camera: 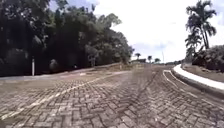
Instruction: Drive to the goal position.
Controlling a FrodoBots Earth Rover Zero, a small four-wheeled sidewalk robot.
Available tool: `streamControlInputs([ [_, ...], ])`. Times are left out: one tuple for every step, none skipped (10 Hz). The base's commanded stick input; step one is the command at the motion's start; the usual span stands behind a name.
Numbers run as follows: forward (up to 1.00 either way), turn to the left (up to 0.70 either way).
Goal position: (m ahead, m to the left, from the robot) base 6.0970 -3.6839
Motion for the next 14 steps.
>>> streamControlInputs([
  [1.0,-0.06],
  [1.0,-0.21],
  [1.0,-0.04],
  [1.0,-0.23],
  [1.0,0.0],
  [1.0,-0.03],
  [1.0,-0.17],
  [1.0,-0.06],
  [1.0,-0.21],
  [1.0,-0.04],
  [1.0,-0.23],
  [1.0,-0.03],
  [1.0,-0.16],
  [1.0,-0.23],
])
